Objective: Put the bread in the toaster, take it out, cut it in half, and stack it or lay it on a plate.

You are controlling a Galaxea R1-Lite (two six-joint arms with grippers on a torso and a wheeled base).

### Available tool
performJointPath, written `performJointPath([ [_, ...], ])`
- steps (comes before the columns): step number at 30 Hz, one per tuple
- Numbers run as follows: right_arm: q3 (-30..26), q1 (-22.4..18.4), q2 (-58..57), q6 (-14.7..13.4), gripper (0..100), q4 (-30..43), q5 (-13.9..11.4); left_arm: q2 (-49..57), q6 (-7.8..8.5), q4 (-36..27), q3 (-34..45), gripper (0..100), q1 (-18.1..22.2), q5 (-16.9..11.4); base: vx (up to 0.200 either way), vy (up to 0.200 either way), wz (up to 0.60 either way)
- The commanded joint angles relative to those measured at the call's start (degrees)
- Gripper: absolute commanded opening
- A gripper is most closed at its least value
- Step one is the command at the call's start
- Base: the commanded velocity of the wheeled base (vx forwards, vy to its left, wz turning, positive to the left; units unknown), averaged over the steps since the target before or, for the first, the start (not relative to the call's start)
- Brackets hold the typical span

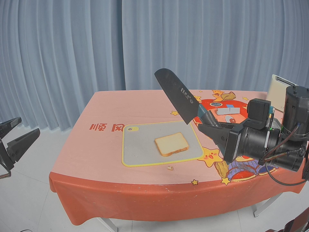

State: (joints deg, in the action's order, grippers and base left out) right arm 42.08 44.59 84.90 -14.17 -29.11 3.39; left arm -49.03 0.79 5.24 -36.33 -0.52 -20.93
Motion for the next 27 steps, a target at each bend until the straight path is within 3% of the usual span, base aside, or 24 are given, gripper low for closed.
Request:
performJointPath([
  [1,0.3,-1.3,0.9,-0.1,0,0.1,-0.2,-0.5,-0.44,0.0,-0.1,100,0.0,0.1,0.0,0.0,0.0],
  [8,-0.9,-1.3,1.6,0.5,0,-0.5,-0.4,-1.5,-0.44,0.6,0.0,100,0.1,0.5,0.0,0.0,0.0],
  [14,-2.1,-1.3,1.1,0.7,0,-0.6,-2.9,-4.3,-1.85,9.4,2.0,100,0.1,0.5,0.0,0.0,0.0],
  [19,-2.2,-1.4,1.1,1.2,0,-0.6,-2.9,-8.3,-2.2,17.6,3.1,100,0.0,0.7,0.0,0.0,0.0],
  [22,-2.3,-1.4,1.1,1.2,0,-0.6,-2.9,-8.5,-2.46,18.1,3.1,100,-0.1,0.7,0.0,0.0,0.0],
  [23,-2.3,-1.3,1.1,1.2,0,-0.5,-3.0,-8.7,-3.17,18.8,3.0,100,-2.6,0.9,0.0,0.0,0.0],
  [26,-2.3,-1.4,1.2,1.2,0,-0.6,-3.4,-9.2,-3.6,19.4,3.0,100,-5.0,1.5,0.0,0.0,0.0],
  [27,-2.4,-1.4,1.3,1.3,0,-0.6,-3.4,-10.0,-3.96,20.4,3.2,100,-6.2,3.4,0.0,0.0,0.0],
])
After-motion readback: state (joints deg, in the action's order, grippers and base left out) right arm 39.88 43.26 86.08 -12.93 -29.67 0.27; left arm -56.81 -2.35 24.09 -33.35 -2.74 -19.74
